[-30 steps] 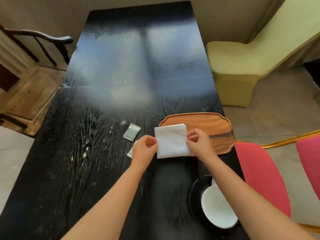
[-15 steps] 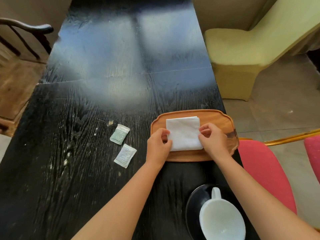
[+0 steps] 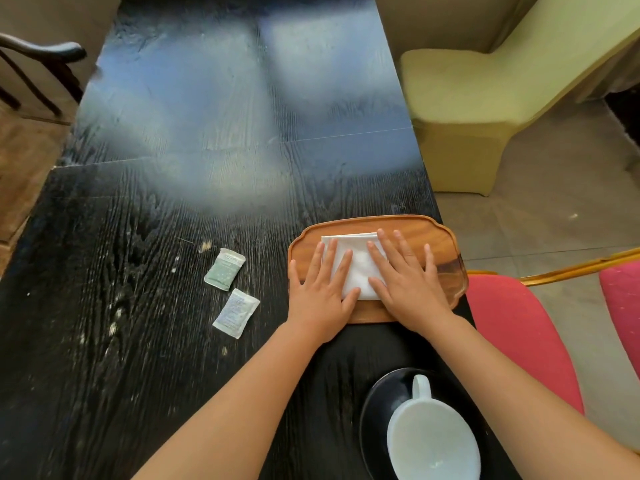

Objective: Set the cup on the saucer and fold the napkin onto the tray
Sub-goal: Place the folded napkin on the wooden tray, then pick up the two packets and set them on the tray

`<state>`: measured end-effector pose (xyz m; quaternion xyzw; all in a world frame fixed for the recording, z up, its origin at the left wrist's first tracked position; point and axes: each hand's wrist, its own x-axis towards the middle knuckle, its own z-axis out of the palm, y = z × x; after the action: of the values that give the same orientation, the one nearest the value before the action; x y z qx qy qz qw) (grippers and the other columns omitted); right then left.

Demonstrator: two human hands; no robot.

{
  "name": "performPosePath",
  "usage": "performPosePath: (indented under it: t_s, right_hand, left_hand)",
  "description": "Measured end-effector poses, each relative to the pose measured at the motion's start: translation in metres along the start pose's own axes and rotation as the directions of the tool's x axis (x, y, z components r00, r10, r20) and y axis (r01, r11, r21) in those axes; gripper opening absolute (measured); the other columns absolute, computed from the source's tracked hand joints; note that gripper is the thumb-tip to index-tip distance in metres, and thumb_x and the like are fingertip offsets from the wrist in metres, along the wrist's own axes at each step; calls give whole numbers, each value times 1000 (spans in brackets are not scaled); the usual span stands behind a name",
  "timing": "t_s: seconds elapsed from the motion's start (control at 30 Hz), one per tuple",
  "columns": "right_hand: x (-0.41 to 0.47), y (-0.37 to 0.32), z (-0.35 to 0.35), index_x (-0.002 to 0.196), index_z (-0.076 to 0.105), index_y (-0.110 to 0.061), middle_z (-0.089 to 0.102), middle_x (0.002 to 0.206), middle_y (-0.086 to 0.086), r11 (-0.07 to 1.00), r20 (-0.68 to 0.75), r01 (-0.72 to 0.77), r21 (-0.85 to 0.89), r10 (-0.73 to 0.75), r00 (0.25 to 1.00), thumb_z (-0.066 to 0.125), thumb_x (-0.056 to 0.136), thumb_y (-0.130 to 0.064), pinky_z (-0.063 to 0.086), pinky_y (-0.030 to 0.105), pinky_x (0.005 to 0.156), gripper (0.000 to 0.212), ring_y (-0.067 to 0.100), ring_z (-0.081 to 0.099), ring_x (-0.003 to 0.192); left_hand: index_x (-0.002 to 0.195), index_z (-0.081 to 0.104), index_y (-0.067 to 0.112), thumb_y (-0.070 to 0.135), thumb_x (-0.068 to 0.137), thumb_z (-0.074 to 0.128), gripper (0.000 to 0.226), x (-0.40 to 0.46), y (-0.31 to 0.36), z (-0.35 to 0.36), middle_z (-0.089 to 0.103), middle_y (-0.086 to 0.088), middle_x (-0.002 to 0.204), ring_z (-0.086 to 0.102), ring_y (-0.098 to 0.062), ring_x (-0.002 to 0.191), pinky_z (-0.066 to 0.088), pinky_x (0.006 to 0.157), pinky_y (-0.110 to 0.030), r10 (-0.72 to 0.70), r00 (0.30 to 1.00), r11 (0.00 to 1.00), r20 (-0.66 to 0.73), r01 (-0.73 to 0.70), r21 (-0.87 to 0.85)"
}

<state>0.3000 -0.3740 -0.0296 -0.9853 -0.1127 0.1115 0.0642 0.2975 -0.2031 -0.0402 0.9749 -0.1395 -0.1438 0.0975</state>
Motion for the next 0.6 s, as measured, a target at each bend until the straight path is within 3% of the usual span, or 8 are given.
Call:
performPosePath:
  t_s: [0.17, 0.23, 0.33, 0.4, 0.43, 0.5, 0.6]
  right_hand:
    - [1, -3, -5, 148, 0, -26, -15, 156, -5, 999, 50, -5, -43, 7, 999, -5, 80, -52, -9, 56, 110, 72, 14, -19, 141]
    - [2, -8, -9, 147, 18, -21, 4, 158, 4, 999, -39, -17, -34, 15, 999, 9, 85, -51, -6, 59, 109, 69, 20, -4, 144]
    - [4, -29, -16, 124, 55, -13, 51, 136, 14, 1000, -314, 1, 13, 3, 949, 30, 84, -43, 11, 64, 105, 56, 31, 39, 132]
    - [8, -50, -20, 111, 61, -13, 62, 117, 12, 998, -426, 44, 40, -22, 904, 38, 81, -37, 21, 59, 105, 45, 31, 53, 116]
    - [11, -64, -23, 107, 62, -13, 63, 110, 10, 995, -467, 85, 60, -47, 883, 41, 80, -35, 25, 53, 102, 40, 30, 57, 109]
    - [16, -96, -24, 100, 63, -13, 64, 101, 7, 973, -508, 207, 101, -129, 852, 48, 76, -29, 33, 43, 90, 32, 27, 57, 99]
    - [24, -142, -10, 95, 65, -12, 65, 98, 5, 914, -412, 393, 100, -321, 852, 59, 70, -22, 46, 38, 74, 28, 26, 59, 93]
  left_hand:
    - [147, -8, 30, 59, 75, -7, 77, 1, 1, -4, -23, 3, 154, -27, -10, 137, -12, 110, -52, -3, 1000, 1000, 24, 4, -6]
    - [148, 5, 25, 56, 81, 0, 74, -3, 0, -11, -8, -2, 158, -14, -15, 143, -8, 111, -53, 20, 1000, 1000, -11, -20, -18]
    - [133, 45, 17, 44, 86, 22, 59, -14, -15, -28, 37, -5, 148, 25, -18, 140, 10, 112, -54, 26, 964, 980, -264, -77, -185]
    - [109, 61, 16, 30, 86, 39, 35, -22, -40, -40, 62, -1, 122, 50, -15, 118, 27, 105, -52, -55, 870, 957, -490, -94, -274]
    - [101, 64, 15, 26, 85, 44, 28, -26, -55, -46, 67, 0, 110, 56, -16, 107, 33, 100, -49, -117, 819, 955, -561, -61, -289]
    - [99, 66, 13, 20, 85, 51, 22, -32, -90, -57, 69, -3, 102, 61, -23, 97, 36, 92, -44, -292, 773, 932, -563, 99, -349]
    - [118, 58, 11, 28, 90, 53, 33, -37, -139, -62, 62, -9, 117, 55, -29, 109, 36, 91, -44, -514, 796, 847, -321, 412, -335]
